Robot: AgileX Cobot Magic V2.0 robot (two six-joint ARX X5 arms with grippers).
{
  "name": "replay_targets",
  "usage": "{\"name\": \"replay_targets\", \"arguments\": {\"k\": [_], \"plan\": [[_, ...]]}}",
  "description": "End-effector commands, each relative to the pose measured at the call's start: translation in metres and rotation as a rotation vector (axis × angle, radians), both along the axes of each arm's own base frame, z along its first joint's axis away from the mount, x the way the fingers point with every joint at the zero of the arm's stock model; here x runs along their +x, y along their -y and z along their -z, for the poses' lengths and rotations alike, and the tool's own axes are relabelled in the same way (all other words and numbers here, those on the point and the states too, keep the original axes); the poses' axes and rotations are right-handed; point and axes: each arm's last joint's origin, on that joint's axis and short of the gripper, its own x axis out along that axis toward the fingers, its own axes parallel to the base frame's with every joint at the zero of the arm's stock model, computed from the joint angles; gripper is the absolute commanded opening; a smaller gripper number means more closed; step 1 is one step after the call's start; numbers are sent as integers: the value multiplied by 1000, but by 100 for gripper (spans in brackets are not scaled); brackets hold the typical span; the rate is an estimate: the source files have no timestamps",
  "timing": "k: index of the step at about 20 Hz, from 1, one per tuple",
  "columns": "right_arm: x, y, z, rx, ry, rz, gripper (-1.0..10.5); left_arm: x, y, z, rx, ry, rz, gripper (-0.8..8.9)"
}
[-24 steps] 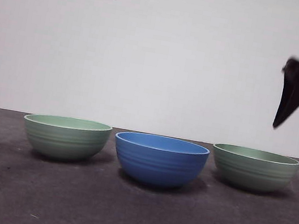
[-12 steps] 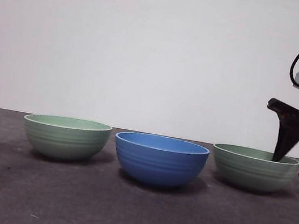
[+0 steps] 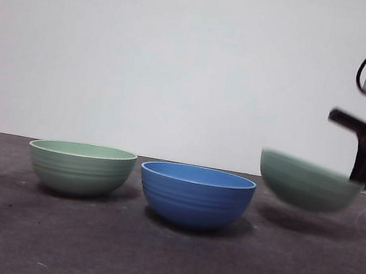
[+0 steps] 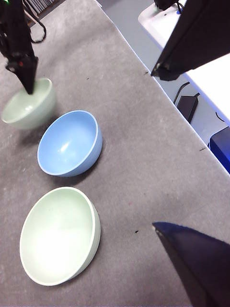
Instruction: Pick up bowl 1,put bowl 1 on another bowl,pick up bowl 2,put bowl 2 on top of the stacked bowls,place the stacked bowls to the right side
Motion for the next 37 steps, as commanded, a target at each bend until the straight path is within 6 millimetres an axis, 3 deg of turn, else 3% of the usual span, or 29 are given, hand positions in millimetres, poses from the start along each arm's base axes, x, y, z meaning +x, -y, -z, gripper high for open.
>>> {"name": "replay_targets", "arguments": {"k": [1, 4, 6, 10, 14, 19, 23, 25, 27, 31, 34, 37], "plan": [[-9, -8, -27, 25, 80, -16, -16, 0, -1, -1, 14, 6, -20, 499], [-23, -29, -54, 35, 132, -90, -17, 1, -1, 0, 42, 7, -47, 499], [-29, -50, -58, 42, 142, -159, -17, 1, -2, 0, 46, 6, -52, 499], [-35, -93, -47, -8, 129, -251, -17, 1, -2, 0, 46, 6, -52, 499], [-32, -119, -22, -41, 69, -298, -17, 1, -1, 0, 47, 5, -49, 499], [-26, -130, 5, -88, 1, -311, -17, 1, 0, 0, 47, 5, -33, 499], [-24, -133, 9, -86, -2, -325, -12, 2, 0, 0, 52, -1, -37, 499], [-24, -134, 9, -86, 7, -336, 52, 6, 0, 3, 69, -20, -52, 499], [-24, -134, 9, -85, 4, -337, 200, 13, 0, 5, 74, -41, -54, 499], [-26, -137, 8, -26, -11, -388, 223, 34, 1, 10, 74, -50, -53, 499], [-30, -134, -9, -12, 40, -385, 223, 54, 2, 16, 63, -63, -72, 499], [-45, -125, -47, 21, 156, -377, 222, 79, 3, 24, 79, -63, -126, 499]]}}
